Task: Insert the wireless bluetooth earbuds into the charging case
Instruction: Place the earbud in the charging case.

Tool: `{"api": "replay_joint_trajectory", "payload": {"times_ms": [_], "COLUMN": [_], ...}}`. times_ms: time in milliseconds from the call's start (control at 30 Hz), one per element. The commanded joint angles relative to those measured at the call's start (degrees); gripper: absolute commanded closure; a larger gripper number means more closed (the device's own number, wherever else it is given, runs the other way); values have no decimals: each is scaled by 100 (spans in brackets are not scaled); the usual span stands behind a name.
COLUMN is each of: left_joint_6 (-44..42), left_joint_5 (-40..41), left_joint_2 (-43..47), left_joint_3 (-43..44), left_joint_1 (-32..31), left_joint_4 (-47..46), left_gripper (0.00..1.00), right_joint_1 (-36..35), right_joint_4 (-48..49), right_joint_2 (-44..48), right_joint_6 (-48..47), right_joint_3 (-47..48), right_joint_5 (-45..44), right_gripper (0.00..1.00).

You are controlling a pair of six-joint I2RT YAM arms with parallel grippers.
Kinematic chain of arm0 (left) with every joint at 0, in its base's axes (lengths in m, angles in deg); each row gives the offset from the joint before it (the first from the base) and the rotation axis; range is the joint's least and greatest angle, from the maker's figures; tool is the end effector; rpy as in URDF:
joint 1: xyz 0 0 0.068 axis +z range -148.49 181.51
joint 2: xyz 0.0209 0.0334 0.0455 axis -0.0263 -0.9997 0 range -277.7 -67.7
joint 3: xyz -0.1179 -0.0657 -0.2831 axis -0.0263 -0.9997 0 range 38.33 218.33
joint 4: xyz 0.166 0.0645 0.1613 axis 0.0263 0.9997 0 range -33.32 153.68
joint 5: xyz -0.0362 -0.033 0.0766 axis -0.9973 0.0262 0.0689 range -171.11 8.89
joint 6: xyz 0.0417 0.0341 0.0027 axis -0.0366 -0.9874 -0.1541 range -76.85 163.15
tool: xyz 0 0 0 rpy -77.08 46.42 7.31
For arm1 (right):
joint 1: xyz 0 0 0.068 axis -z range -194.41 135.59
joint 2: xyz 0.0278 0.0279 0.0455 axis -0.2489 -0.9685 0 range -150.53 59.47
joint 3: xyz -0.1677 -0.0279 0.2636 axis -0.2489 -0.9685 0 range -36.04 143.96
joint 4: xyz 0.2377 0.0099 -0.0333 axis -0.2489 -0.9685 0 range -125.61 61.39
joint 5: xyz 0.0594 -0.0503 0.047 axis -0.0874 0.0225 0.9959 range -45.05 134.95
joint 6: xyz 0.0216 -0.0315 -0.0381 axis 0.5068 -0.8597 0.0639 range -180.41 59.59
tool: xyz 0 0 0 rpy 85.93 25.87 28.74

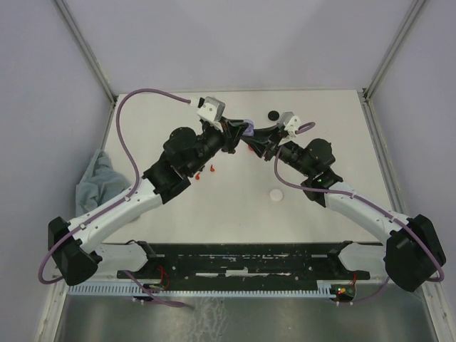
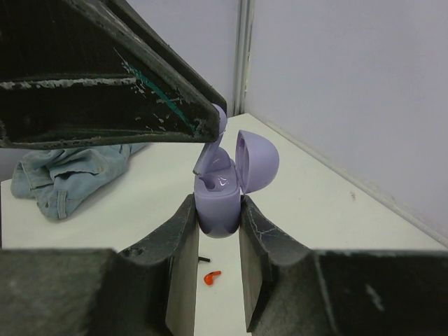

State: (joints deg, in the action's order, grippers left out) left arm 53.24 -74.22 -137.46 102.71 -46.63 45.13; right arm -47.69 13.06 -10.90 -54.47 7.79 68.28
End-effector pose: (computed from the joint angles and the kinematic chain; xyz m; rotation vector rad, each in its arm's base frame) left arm 0.1699 -0.1831 0.4513 0.3949 1.4545 -0.7358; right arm 0.1977 0.1466 0.3839 -0.6631 1.2082 0.8420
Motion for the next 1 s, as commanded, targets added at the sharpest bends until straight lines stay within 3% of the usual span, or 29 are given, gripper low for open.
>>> {"api": "replay_joint_trajectory", "payload": {"times_ms": [0,700,967], "left_joint_6": [-458,-1089,-924], "left_joint_5": [-22,415,554], "left_joint_2": [-2,325,333], "left_joint_3": [-90,-806,-763], "left_joint_1": [-61,-503,-693], "left_joint_4": [-451,-644,-405], "left_gripper": [97,94,83], "right_joint_1": [-33,-43,-40], "right_joint_4": [403,484,552], "right_joint_2": [4,76,41], "right_joint_6": [63,85,161], "right_joint_3": [265,222,222], "right_joint_5": [16,-298,-269], "right_gripper": [94,94,94]}}
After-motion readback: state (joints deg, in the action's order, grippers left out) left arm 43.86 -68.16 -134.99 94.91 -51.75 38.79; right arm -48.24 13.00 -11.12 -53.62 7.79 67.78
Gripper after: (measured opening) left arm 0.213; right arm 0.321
